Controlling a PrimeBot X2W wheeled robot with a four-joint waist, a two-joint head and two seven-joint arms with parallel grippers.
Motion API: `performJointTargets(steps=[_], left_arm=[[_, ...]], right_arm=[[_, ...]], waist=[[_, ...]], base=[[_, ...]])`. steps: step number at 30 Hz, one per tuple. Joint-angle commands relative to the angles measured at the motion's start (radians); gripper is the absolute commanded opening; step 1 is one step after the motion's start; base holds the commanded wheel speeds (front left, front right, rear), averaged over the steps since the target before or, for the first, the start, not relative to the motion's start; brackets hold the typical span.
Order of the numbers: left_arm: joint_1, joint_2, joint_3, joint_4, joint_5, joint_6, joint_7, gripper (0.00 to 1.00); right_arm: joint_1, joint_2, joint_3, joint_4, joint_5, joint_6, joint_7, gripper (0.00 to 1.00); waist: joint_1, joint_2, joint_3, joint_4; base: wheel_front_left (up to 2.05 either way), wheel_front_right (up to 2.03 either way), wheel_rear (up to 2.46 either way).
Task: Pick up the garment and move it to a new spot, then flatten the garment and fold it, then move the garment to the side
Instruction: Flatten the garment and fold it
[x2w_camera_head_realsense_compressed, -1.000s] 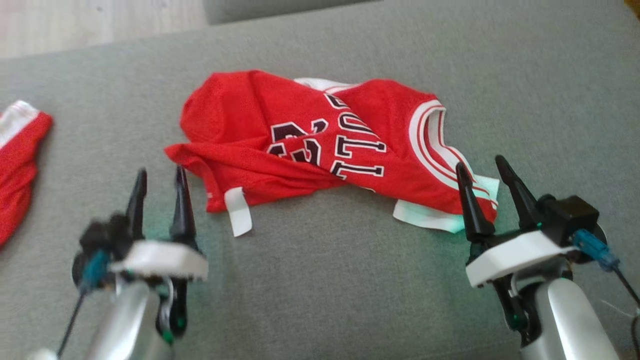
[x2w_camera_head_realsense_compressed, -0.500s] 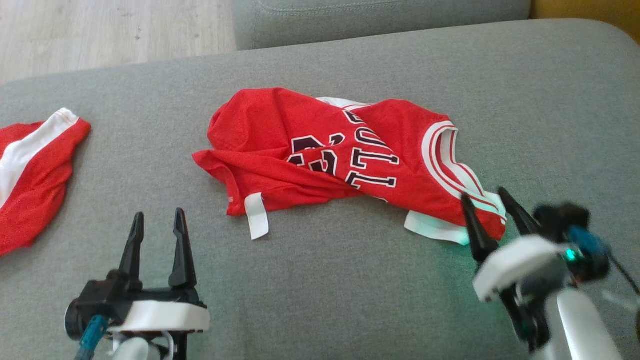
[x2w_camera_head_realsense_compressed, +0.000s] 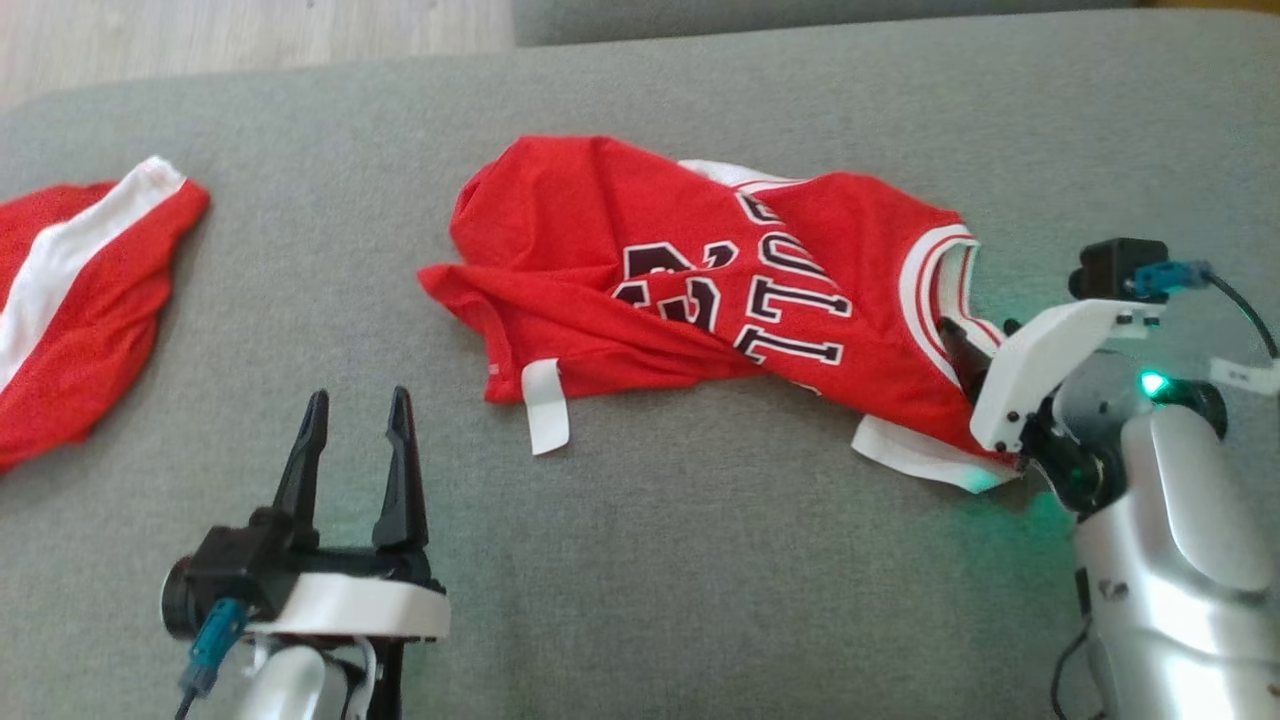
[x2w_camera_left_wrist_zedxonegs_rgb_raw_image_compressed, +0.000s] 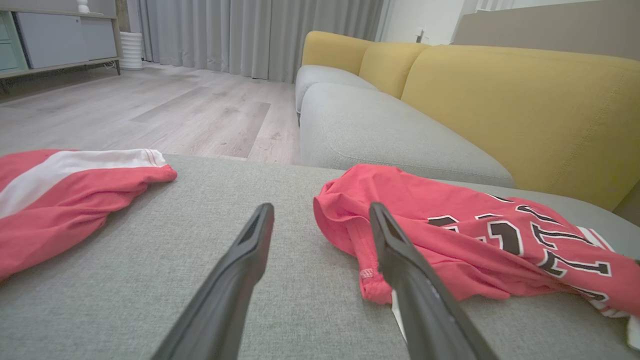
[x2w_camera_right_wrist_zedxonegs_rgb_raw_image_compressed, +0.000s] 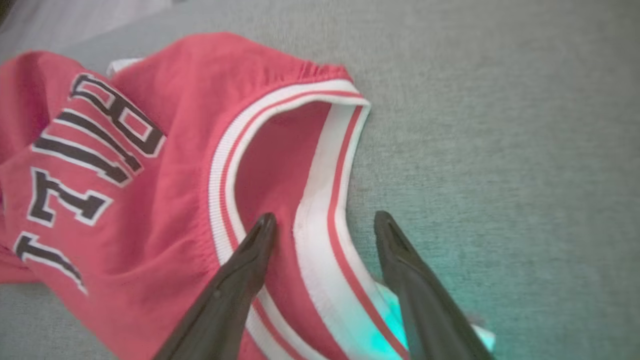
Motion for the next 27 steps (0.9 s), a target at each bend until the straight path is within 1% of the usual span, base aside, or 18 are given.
performJointTargets(steps=[1,4,6,7,8,9,11,16,19,23,27], left_arm=[[-0.043,0.008,0.029,-0.03,0.007,-0.001,-0.001,1.0],[-0.052,0.008,0.025,-0.03,0.008,-0.002,-0.001,1.0],[-0.057,0.008,0.023,-0.029,0.008,-0.002,-0.002,1.0],[-0.059,0.007,0.022,-0.028,0.008,-0.002,-0.003,1.0],[-0.062,0.007,0.021,-0.028,0.008,-0.003,-0.003,1.0],[-0.064,0.006,0.02,-0.028,0.007,-0.003,-0.004,1.0],[-0.068,0.005,0.018,-0.027,0.007,-0.003,-0.005,1.0],[-0.078,0.004,0.015,-0.023,0.004,-0.005,-0.009,1.0],[-0.085,0.004,0.013,-0.022,0.003,-0.008,-0.013,1.0],[-0.099,0.001,0.008,-0.022,0.005,-0.013,-0.018,1.0],[-0.111,-0.003,0.004,-0.02,0.007,-0.016,-0.024,1.0]], right_arm=[[-0.058,-0.001,0.015,-0.009,-0.008,0.008,0.013,1.0],[-0.103,-0.003,0.008,0.058,-0.021,0.008,0.031,1.0],[-0.127,-0.001,0.007,0.104,-0.005,0.008,0.058,1.0],[-0.137,-0.001,0.014,0.122,0.001,0.008,0.074,0.85],[-0.147,-0.002,0.024,0.134,0.002,0.008,0.085,0.48],[-0.158,-0.005,0.033,0.14,0.008,0.008,0.088,0.0],[-0.177,-0.011,0.042,0.136,0.025,0.008,0.073,0.0],[-0.233,-0.041,0.044,0.099,0.044,0.008,-0.034,0.0],[-0.28,-0.059,0.032,0.097,0.042,0.008,-0.08,0.0],[-0.356,-0.08,0.01,0.113,0.023,0.008,-0.165,0.0],[-0.421,-0.094,0.02,0.159,0.007,0.008,-0.277,0.0]], waist=[[-0.0001,0.0,0.018,0.015],[-0.0001,0.0,0.033,0.024],[-0.0001,0.0,0.041,0.029],[-0.0001,0.0,0.044,0.032],[-0.0001,0.0,0.048,0.034],[-0.0001,0.0,0.051,0.036],[-0.0001,0.0,0.055,0.039],[-0.0001,0.0,0.063,0.046],[-0.0001,0.0,0.07,0.056],[-0.0001,0.0,0.085,0.075],[-0.0001,0.0,0.102,0.092]], base=[[0.0,0.0,0.0],[0.0,0.0,0.0],[0.0,0.0,0.0],[0.0,0.0,0.0],[0.0,0.0,0.0],[0.0,0.0,0.0],[0.0,0.0,0.0],[0.0,0.0,0.0],[0.0,0.0,0.0],[0.0,0.0,0.0],[0.0,0.0,0.0]])
